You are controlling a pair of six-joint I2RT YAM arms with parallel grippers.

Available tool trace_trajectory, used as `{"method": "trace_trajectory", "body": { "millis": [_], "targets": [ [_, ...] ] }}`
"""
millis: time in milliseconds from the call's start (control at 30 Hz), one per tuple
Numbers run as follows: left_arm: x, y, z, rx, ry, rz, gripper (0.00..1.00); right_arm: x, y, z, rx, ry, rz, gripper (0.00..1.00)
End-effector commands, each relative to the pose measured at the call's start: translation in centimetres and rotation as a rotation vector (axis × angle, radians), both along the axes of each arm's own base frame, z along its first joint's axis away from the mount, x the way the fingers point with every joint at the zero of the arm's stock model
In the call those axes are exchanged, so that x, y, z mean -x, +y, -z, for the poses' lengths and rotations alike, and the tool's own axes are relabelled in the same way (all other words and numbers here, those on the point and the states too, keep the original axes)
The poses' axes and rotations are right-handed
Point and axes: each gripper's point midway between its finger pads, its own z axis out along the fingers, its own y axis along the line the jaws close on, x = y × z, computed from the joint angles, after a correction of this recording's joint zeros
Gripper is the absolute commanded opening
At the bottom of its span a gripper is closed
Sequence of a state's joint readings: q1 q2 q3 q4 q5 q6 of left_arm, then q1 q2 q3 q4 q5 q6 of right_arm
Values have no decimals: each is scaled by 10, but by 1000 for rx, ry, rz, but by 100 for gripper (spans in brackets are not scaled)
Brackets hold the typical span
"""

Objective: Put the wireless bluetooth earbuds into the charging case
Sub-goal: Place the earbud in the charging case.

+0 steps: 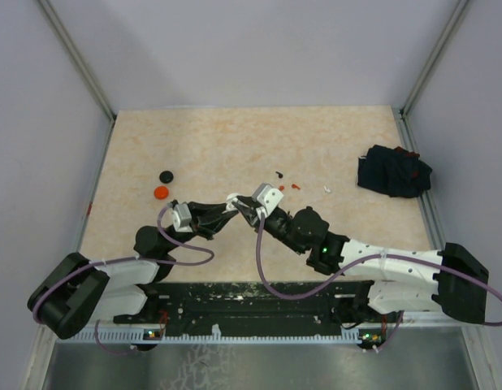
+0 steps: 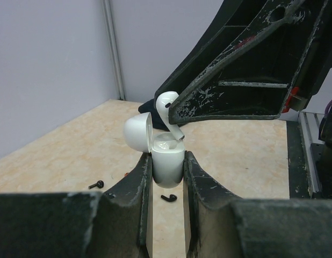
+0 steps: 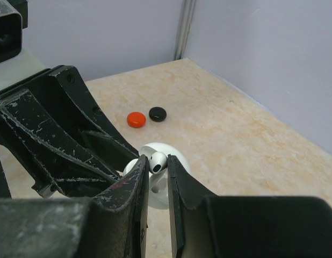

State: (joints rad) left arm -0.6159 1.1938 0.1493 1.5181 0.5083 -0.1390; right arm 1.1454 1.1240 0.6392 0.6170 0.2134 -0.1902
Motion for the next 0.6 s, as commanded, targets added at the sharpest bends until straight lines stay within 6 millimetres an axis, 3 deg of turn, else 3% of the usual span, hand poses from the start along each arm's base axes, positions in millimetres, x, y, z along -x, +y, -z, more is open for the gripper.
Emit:
{"method": "trace_trajectory", "body": {
  "millis": [0,567],
  "targets": [
    [24,13,-61,171,-221,20,0,8,7,-19,-62,-26,-40,15],
    [21,16,-64,189,-209,-2,0,9,13,-14,-44,-18,-53,15]
  ]
}}
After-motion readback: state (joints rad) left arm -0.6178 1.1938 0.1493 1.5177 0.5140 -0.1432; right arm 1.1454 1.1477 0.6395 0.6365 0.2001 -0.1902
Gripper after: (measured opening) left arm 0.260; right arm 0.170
